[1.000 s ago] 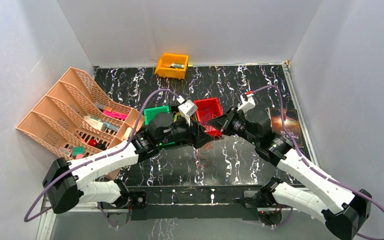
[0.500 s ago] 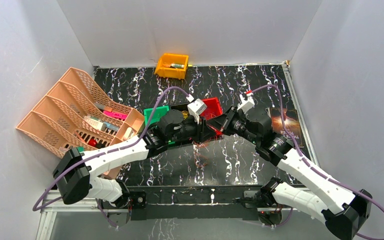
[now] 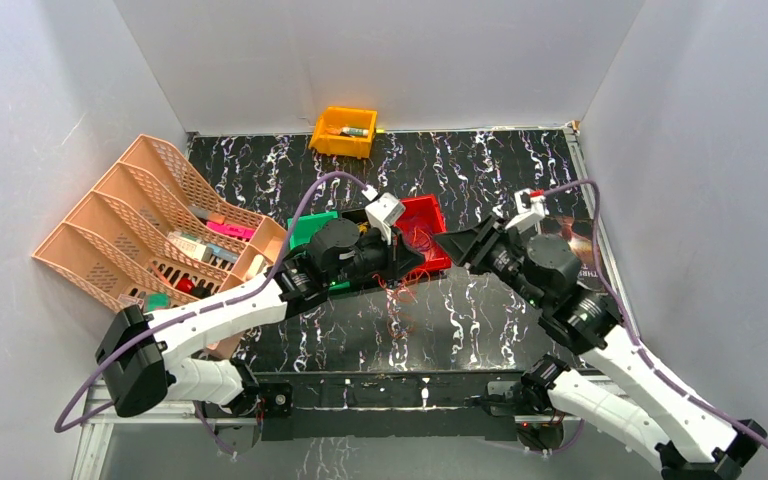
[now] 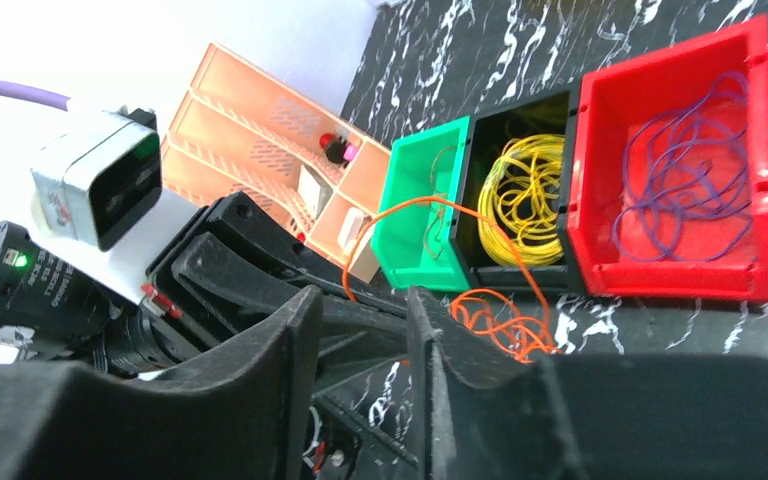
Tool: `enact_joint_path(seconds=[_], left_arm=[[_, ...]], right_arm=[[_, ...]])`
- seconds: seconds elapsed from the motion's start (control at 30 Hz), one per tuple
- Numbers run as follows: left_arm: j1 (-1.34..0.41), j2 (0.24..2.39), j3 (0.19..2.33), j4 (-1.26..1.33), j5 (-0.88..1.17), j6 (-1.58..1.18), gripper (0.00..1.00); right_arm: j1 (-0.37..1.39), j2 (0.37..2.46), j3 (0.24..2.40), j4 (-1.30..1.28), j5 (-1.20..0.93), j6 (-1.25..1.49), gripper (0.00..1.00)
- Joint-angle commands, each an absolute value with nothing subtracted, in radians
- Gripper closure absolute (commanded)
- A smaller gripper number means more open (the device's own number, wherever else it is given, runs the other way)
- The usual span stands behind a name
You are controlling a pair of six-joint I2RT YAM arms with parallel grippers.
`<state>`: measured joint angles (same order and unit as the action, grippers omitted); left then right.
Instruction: Untangle the cables
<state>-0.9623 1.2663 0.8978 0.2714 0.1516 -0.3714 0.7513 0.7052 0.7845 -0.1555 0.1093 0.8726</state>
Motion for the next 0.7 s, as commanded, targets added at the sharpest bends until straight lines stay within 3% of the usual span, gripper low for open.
enact_joint_path(seconds=[0.0,0.1,0.27,0.67], left_arm=[[-0.960,1.220,0.937,0.259,0.130,-0.372,1.00],[-0.960,1.229,0.949,0.252,0.140,-0.375,1.00],[-0.960,1.261,1.019,0.178,0.156,-0.380,1.00],[-0.971,1.286,1.060,0.161,0.199,-0.396,1.00]], right_arm=[[0.752,0.610,0.732,-0.167,0.180,0.768,0.49],[0.752,0.568,0.663,-0.151,0.159,0.733,0.37],[0.753,0.568,0.569,-0.049,0.044,0.743,0.26],[0.753,0.689,0.488,0.145,0.074,0.835,0.24]])
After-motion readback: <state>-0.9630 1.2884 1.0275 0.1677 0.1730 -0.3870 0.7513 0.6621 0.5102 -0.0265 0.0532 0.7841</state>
